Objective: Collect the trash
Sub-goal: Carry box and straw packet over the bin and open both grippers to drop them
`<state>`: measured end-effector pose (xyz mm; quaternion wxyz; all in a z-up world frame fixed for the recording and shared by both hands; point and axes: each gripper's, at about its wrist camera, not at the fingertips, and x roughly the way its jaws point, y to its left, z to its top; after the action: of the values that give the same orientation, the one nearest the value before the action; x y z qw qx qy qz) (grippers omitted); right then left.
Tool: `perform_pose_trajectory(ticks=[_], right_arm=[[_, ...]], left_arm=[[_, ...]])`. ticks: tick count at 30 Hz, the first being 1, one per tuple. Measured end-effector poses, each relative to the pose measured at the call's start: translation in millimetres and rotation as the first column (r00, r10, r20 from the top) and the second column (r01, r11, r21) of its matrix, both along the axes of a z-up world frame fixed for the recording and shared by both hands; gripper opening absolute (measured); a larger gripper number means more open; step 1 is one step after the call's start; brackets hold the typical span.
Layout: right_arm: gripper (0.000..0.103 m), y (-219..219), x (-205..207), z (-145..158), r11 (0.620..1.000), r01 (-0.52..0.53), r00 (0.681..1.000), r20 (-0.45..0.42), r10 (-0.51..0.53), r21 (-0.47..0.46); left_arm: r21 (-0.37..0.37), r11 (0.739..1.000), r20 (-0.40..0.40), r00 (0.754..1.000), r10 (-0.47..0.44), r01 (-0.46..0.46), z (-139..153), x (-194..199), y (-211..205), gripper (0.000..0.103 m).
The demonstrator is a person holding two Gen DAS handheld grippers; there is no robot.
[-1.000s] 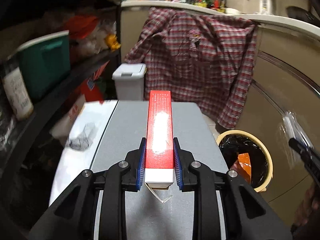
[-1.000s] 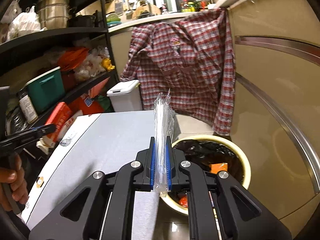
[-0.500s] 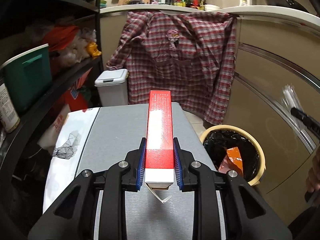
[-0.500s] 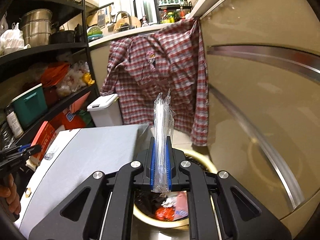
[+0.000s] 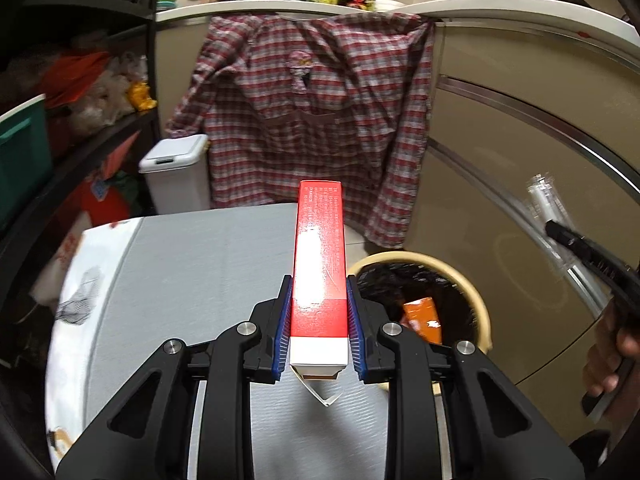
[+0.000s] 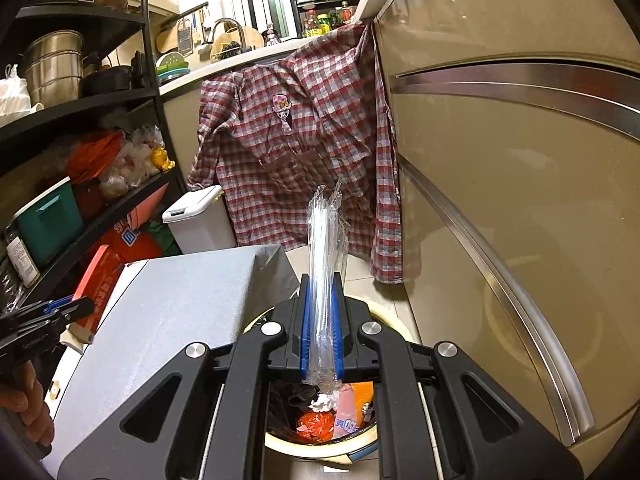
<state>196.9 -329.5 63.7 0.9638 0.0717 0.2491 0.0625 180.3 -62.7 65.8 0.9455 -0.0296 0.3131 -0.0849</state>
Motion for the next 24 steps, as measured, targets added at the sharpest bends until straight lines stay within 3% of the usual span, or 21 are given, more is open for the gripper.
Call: perform_pose_trajectory(ticks=[11, 24], right_arm=[[0.009, -4, 13, -10, 0.999, 0.012, 1.000, -0.020, -0.012, 0.033], [0.009, -4, 27, -17, 0.999, 0.013, 0.999, -0.041, -0.011, 0.039]], left_arm=[[-0.022, 0.996, -0.023, 0.996, -0.092, 0.091, -5, 34, -66, 0.025], [-0.020, 0.996, -0.066, 0.994, -0.093, 0.092, -21, 56, -79, 0.025]])
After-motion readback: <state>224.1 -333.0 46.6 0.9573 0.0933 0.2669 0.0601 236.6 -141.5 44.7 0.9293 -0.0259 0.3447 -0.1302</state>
